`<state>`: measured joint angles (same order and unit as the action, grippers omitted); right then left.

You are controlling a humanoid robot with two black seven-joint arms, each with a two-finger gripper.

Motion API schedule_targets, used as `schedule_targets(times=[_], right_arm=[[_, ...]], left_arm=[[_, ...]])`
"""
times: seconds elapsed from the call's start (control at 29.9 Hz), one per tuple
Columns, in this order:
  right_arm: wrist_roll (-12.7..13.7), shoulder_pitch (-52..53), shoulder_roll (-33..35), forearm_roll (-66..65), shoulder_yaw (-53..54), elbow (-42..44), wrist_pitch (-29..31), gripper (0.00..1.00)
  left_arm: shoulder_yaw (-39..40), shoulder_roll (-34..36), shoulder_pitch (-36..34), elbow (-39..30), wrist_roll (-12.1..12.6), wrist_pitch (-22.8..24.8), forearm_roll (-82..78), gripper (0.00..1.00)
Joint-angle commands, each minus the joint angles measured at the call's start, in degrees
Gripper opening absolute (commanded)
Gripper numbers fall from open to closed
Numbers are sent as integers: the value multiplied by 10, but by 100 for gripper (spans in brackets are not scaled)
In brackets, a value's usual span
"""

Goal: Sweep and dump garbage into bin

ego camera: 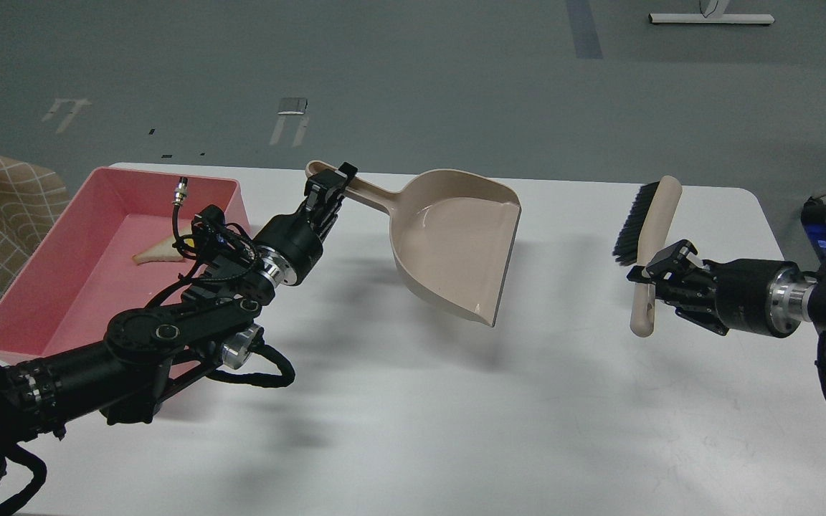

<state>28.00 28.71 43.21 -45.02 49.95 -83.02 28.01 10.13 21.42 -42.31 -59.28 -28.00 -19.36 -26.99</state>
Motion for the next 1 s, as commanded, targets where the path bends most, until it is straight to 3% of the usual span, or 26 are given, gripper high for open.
schedule_targets(times=[0.0,0.5,0.97], right_arm=[[0,38,1,-5,-66,20,0,2],[0,129,-2,-11,-185,51,0,4],[0,133,-11,-11,-209,58,0,7]], left_arm=[[0,-4,5,7,0,-5,0,0],[-1,-32,20,45,0,-9,0,0],[0,-57,34,80,0,-9,0,0]])
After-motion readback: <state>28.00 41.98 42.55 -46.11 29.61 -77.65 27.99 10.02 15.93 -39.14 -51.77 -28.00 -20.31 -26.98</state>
